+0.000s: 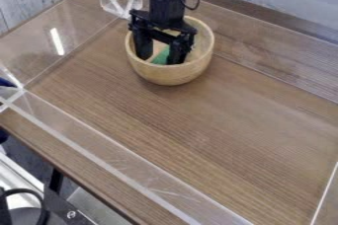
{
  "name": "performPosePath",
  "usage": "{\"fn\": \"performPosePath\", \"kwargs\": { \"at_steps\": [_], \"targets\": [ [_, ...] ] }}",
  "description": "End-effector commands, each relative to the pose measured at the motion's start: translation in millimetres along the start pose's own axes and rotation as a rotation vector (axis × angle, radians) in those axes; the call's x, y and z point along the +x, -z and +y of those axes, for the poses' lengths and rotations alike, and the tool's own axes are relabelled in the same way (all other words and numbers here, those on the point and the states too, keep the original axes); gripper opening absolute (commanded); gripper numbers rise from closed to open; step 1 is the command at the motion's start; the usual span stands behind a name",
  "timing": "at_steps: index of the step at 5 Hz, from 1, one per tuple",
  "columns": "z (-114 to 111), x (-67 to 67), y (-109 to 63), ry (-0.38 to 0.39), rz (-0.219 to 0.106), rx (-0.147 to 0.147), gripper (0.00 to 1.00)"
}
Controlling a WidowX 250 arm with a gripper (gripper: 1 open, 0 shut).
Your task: Remove the green block from inside the brown bowl and put it on the table
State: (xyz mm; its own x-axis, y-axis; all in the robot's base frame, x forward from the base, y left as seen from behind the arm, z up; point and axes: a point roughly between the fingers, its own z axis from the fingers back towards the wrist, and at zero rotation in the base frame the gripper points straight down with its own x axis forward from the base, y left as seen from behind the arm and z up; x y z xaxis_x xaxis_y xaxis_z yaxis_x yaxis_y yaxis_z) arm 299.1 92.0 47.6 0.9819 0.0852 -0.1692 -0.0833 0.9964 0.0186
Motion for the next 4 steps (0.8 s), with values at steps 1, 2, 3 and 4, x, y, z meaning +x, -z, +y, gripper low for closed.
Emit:
{"fn": "performPosePath", "kwargs": {
  "at_steps": [1,2,3,4],
  "targets": [
    [9,16.0,-15.7,-0.008,-0.066,0.015,1.0],
    [11,20.6,-14.3,-0.01,-0.068,0.013,1.0],
    [12,24.5,-13.1,-0.013,-0.069,0.01,1.0],
    [14,27.7,-12.5,-0.014,-0.07,0.006,1.0]
  ]
}}
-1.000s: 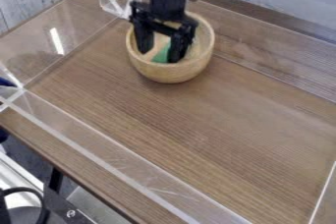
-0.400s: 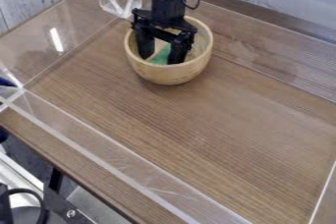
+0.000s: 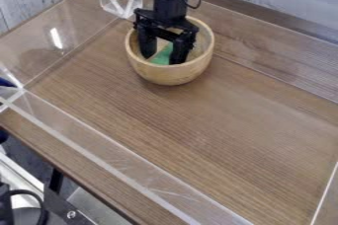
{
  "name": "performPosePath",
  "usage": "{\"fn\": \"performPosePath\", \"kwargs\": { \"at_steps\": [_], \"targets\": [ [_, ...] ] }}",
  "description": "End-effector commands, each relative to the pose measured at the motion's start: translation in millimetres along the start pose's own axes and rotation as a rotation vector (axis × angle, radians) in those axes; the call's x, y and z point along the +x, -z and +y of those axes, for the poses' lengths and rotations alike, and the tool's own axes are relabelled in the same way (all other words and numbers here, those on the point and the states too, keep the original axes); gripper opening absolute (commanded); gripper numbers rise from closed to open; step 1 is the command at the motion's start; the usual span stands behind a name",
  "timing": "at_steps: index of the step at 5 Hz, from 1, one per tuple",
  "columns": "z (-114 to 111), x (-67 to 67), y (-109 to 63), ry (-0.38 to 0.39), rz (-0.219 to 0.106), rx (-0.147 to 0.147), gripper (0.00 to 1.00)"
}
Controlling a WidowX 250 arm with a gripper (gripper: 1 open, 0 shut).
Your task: Remove the green block from inside the brown bowl and put it on the table
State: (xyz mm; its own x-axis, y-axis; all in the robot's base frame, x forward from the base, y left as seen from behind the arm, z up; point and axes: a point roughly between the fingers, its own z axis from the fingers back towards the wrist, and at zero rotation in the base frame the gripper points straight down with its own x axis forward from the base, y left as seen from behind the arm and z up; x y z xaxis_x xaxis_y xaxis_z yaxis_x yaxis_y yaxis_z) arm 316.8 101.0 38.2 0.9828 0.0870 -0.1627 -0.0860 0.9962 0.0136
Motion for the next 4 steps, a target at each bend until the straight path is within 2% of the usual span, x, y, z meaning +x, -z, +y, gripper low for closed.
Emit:
{"fn": "performPosePath", "kwargs": {
  "at_steps": [1,4],
  "targets": [
    [7.4,10.7,-18.1,-0.014,-0.065,0.007,1.0],
    [11.2,18.6,-20.4,-0.017,-0.074,-0.01,1.0]
  ]
}}
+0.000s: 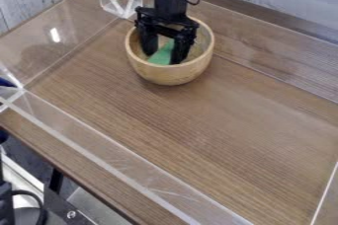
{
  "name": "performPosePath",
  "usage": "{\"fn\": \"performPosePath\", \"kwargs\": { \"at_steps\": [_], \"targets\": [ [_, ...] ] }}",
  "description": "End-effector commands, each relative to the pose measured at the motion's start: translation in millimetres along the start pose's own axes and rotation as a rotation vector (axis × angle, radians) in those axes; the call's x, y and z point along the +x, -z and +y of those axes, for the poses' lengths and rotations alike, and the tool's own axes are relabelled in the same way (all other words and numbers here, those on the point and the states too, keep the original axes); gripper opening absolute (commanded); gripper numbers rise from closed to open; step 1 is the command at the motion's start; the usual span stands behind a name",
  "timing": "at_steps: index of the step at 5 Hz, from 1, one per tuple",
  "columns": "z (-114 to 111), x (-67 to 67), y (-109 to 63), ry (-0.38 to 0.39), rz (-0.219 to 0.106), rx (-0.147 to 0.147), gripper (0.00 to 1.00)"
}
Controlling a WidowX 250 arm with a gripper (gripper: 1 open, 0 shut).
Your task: Remove the green block from inside the brown bowl and put it on the table
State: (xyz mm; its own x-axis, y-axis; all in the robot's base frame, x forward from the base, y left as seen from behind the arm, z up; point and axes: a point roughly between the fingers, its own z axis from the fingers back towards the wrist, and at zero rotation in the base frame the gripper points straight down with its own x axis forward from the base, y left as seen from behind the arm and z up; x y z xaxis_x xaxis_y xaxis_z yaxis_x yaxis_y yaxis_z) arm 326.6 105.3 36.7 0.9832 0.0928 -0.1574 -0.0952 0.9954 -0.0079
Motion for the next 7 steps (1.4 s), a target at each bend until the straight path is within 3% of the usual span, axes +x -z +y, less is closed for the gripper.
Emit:
{"fn": "performPosePath", "kwargs": {
  "at_steps": [1,7],
  "targets": [
    [9,11.5,-20.0,-0.011,-0.071,0.01,1.0],
    [7,22.8,15.0,-0.008,-0.01,0.0,1.0]
  ]
}}
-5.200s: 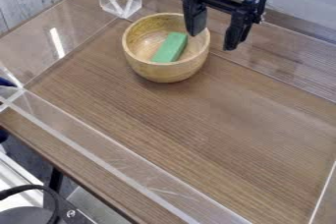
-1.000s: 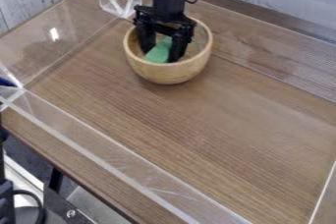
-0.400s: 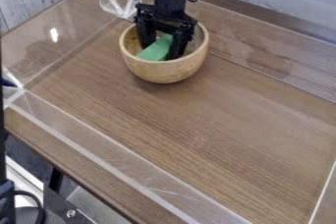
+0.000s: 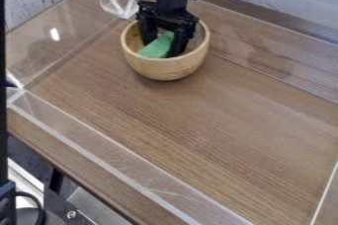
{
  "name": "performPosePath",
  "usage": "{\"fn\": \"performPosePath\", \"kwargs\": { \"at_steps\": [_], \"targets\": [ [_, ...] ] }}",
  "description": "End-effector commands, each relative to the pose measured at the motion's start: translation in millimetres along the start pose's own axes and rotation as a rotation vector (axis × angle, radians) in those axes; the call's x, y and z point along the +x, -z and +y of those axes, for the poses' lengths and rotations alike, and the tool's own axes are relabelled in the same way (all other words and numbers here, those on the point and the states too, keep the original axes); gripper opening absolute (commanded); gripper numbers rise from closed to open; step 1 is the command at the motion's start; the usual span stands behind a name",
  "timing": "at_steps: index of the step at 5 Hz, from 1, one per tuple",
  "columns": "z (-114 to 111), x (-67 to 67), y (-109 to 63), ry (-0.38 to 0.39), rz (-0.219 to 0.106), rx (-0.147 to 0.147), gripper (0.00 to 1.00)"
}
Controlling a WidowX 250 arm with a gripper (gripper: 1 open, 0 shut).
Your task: Remove the green block from inside the brown bowl and put it on the table
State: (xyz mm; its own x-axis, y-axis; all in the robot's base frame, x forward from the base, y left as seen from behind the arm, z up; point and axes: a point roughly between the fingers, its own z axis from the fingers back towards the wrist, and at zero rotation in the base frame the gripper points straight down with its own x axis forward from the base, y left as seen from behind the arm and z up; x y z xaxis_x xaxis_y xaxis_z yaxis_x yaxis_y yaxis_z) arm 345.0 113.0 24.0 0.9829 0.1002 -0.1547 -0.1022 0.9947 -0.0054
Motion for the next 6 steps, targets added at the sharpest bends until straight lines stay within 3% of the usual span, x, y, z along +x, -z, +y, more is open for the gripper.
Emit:
{"fn": "performPosePath", "kwargs": {
  "at_steps": [1,6],
  "targets": [
    [0.7,3.1,10.1,0.0,0.001,-0.005,1.0],
    [-2.3,4.9,17.1,0.0,0.039,-0.024,1.0]
  ]
}}
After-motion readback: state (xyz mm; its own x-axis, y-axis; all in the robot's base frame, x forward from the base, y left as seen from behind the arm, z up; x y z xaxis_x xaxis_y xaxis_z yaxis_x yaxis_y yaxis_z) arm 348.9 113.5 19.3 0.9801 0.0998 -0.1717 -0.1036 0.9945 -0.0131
